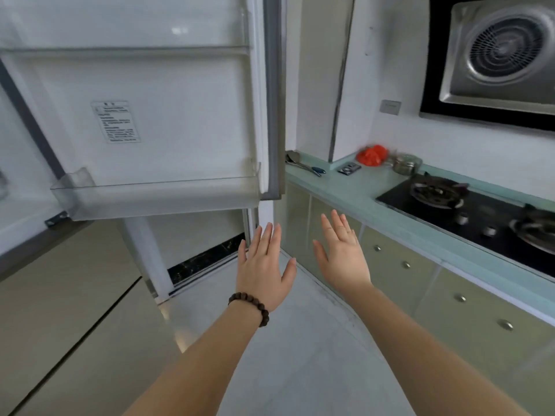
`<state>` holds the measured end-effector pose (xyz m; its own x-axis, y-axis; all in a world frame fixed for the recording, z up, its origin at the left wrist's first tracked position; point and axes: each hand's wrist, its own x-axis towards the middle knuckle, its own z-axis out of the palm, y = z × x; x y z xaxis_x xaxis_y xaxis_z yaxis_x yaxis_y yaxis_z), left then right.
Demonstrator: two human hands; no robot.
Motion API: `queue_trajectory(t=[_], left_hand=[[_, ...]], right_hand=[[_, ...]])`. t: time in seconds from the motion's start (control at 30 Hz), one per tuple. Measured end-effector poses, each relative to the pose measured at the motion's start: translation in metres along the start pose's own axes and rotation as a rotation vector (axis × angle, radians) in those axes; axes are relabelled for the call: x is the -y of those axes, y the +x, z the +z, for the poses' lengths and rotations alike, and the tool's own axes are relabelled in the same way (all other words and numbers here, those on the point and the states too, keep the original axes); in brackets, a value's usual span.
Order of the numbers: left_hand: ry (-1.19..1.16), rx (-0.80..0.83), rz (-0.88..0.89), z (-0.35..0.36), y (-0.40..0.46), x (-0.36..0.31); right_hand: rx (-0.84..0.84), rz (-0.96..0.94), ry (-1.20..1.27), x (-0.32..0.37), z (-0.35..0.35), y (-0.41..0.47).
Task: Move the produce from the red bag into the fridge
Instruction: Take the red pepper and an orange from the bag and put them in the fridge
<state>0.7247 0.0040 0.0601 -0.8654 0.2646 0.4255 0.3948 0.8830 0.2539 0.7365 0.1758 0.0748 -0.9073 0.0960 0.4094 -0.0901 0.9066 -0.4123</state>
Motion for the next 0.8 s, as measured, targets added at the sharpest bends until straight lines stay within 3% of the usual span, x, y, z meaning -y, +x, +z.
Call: queue_trajectory(t=[0.37, 0.8], left_hand=[[-0.189, 0.234, 0.265, 0.032, -0.096, -0.086], [-0.329, 0.546, 0.738, 0.065, -0.219, -0.286]], right_hand=[[-0.091, 0.45, -0.138, -0.045, -0.041, -0.187], [-0.27, 1.062, -0.335, -0.111, -0.146, -0.435]])
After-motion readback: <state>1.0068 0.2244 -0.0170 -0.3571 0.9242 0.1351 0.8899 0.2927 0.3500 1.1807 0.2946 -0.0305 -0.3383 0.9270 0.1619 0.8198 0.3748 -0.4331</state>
